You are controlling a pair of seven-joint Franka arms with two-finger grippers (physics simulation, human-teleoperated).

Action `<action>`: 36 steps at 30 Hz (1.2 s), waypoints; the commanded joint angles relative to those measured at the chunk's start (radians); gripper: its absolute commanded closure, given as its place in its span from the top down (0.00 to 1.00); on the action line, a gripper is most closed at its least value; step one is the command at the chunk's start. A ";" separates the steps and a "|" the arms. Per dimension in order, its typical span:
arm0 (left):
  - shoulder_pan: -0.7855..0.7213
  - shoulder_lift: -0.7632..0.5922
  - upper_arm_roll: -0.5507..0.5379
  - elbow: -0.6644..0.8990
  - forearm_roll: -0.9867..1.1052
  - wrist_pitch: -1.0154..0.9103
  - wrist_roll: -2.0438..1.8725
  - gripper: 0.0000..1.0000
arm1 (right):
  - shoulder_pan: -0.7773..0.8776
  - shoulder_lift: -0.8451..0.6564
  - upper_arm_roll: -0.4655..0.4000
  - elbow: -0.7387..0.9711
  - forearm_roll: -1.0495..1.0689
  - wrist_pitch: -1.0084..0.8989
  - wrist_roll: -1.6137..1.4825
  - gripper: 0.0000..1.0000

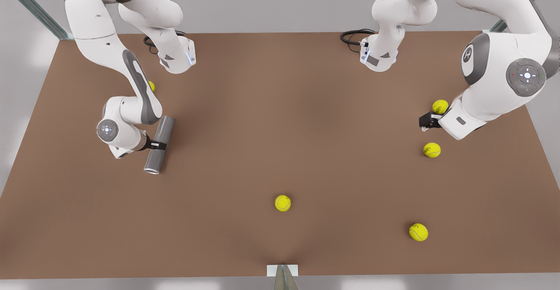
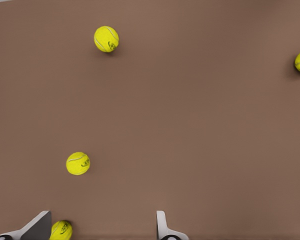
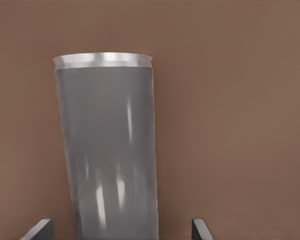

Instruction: Put the tennis tube upright

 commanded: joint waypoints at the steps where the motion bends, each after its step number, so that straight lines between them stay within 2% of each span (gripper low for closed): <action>1: 0.000 0.000 0.000 0.000 0.000 0.000 0.000 1.00 | 0.000 0.001 0.000 0.000 0.000 0.001 0.000 1.00; 7: 0.000 0.000 0.000 -0.002 0.000 0.000 0.000 1.00 | 0.000 -0.011 0.003 -0.064 0.000 0.001 0.000 1.00; 9: 0.000 0.000 0.000 -0.002 0.000 -0.001 -0.002 1.00 | -0.014 -0.011 0.031 -0.080 0.002 0.007 0.003 1.00; 31: 0.001 0.016 0.000 -0.011 0.000 0.003 -0.003 1.00 | -0.017 0.052 0.029 -0.074 0.012 0.073 0.011 1.00; 32: 0.001 0.016 0.000 -0.011 0.000 0.003 -0.003 1.00 | -0.017 0.052 0.029 -0.072 0.012 0.073 0.011 0.89; 36: 0.001 0.019 0.000 -0.011 0.000 0.003 -0.003 1.00 | -0.015 0.052 0.029 -0.072 0.012 0.071 0.014 0.72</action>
